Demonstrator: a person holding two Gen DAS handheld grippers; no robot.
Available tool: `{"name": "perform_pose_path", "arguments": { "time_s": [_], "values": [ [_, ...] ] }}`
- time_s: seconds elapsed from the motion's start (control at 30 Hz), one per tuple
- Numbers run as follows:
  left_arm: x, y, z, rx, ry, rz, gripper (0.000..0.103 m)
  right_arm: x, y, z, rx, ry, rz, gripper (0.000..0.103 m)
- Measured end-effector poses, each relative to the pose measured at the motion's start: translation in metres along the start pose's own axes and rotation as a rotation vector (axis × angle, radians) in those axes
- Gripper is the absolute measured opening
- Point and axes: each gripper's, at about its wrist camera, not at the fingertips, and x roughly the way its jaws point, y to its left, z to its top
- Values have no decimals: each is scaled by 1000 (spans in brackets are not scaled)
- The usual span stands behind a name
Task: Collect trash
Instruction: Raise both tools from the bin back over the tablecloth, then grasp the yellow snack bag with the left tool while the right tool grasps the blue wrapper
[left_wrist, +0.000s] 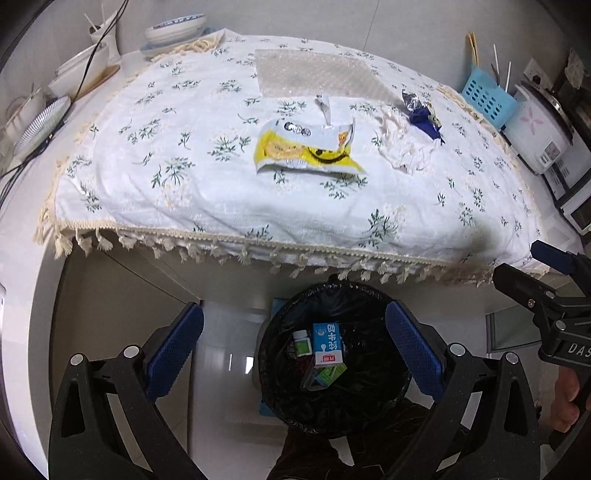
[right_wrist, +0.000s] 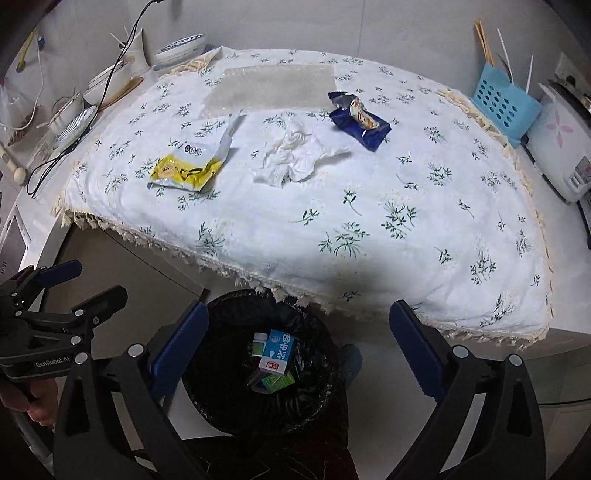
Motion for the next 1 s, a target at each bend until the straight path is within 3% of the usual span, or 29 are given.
{"name": "perform_pose_path", "arguments": {
  "time_s": [0.53,1.0],
  "values": [
    [-1,-10,66,-26,-41,23,97,-1,-27,61,-22,-52,-23,95],
    [50,-5,119,-72,36,76,97,49,-71,125,2,-13,-17,95]
  ]
}}
